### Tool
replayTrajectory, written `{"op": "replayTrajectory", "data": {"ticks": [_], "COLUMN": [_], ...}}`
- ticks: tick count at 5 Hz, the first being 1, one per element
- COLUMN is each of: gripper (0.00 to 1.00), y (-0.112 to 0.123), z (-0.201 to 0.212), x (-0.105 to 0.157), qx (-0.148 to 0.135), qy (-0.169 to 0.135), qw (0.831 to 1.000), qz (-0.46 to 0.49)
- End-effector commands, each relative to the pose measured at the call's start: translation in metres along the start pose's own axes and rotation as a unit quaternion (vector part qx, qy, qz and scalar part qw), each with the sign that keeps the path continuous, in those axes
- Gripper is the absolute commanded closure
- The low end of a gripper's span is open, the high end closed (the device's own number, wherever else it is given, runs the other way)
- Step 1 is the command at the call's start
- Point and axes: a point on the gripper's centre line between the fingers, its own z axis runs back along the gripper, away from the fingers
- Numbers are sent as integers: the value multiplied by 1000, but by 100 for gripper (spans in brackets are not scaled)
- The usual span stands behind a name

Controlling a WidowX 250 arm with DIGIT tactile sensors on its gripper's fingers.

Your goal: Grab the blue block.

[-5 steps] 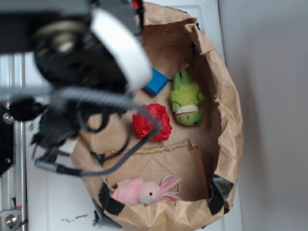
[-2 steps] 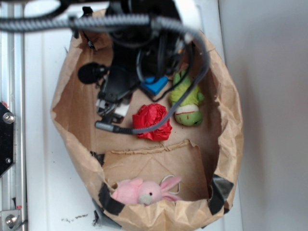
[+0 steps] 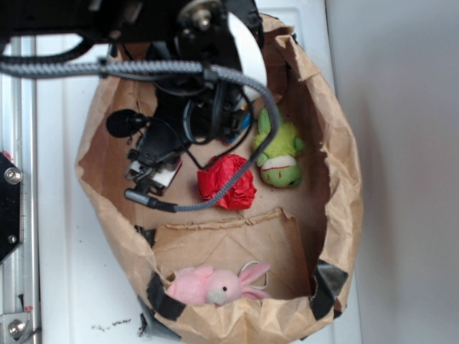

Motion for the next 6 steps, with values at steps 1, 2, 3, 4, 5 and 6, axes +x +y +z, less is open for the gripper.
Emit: {"op": "replayTrajectory", "data": {"ticks": [1,2,3,4,5,6], "gripper": [0,0,0,0,0,0], "y": [2,15,27,35,49,62], "z": [11,-24,-35,-35,-39,-35], "x": [7,5,3,-1,2,7], "qx": [13,41,32,28,34,49], "qy": [-19,-34,-54,-52,-57,-49], "qw": [1000,997,994,992,992,993], "qz": [2,-64,-94,-111,-106,-91]}}
